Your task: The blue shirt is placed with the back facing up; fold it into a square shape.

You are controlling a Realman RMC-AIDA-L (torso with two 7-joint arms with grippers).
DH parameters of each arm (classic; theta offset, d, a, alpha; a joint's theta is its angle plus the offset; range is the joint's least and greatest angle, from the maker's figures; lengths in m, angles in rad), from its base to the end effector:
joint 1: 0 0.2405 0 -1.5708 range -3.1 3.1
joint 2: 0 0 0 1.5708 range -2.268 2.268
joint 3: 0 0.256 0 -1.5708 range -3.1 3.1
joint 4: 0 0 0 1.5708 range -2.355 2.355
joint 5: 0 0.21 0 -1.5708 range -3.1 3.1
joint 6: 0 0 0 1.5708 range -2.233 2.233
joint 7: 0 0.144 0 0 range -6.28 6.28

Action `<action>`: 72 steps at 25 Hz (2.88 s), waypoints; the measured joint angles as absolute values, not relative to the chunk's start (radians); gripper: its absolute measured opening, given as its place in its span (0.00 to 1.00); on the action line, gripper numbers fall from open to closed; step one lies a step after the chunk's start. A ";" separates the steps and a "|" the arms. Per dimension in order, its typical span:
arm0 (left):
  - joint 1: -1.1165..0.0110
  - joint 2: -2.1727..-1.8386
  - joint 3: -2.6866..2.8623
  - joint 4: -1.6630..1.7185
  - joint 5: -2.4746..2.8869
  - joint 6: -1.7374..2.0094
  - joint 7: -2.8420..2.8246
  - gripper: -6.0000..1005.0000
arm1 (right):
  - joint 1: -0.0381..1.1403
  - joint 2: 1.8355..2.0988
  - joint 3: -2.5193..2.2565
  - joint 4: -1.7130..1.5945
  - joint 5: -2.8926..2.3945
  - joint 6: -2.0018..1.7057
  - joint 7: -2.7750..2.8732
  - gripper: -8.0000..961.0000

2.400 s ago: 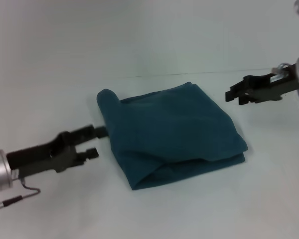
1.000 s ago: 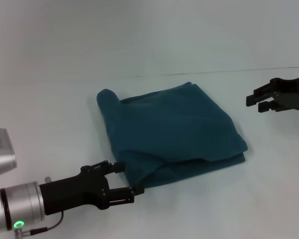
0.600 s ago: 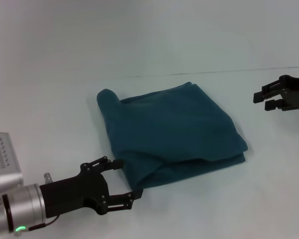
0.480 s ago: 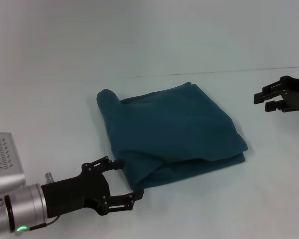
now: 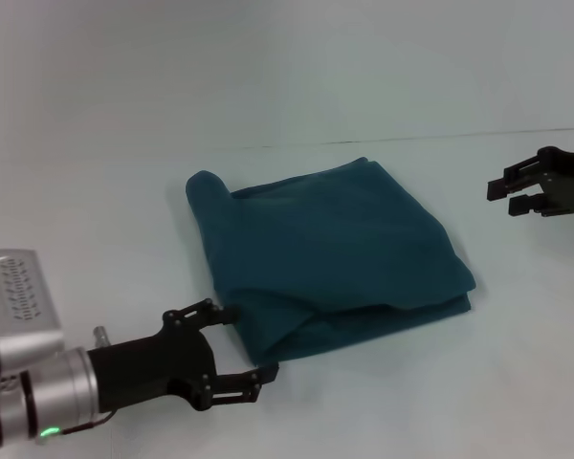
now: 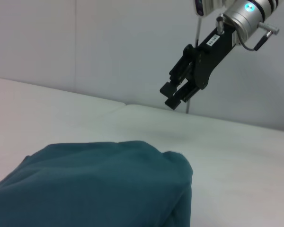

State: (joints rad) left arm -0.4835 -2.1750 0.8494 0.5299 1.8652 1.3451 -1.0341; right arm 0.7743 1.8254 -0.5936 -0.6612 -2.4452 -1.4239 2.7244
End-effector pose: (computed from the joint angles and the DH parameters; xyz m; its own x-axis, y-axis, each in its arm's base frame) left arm -0.2604 0.3109 -0.0709 0.8569 0.1817 0.4824 0.3352 -0.9073 -0.2537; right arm 0.2741 0.4176 0.1084 0.0168 -0.9029 -0.4296 -0.9955 0.0252 -0.0919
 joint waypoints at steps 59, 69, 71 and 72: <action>-0.432 -2.177 1.541 0.805 1.726 0.774 -1.087 0.46 | 0.753 1.818 -0.591 -0.636 -2.445 -1.398 2.726 0.47; -0.425 -2.177 1.553 0.808 1.708 0.741 -1.038 0.42 | 0.750 1.815 -0.591 -0.634 -2.445 -1.398 2.726 0.47; -0.424 -2.177 1.571 0.808 1.692 0.714 -1.026 0.42 | 0.750 1.815 -0.591 -0.634 -2.445 -1.398 2.726 0.47; -0.423 -2.177 1.580 0.808 1.686 0.700 -1.022 0.42 | 0.750 1.815 -0.591 -0.634 -2.445 -1.398 2.726 0.47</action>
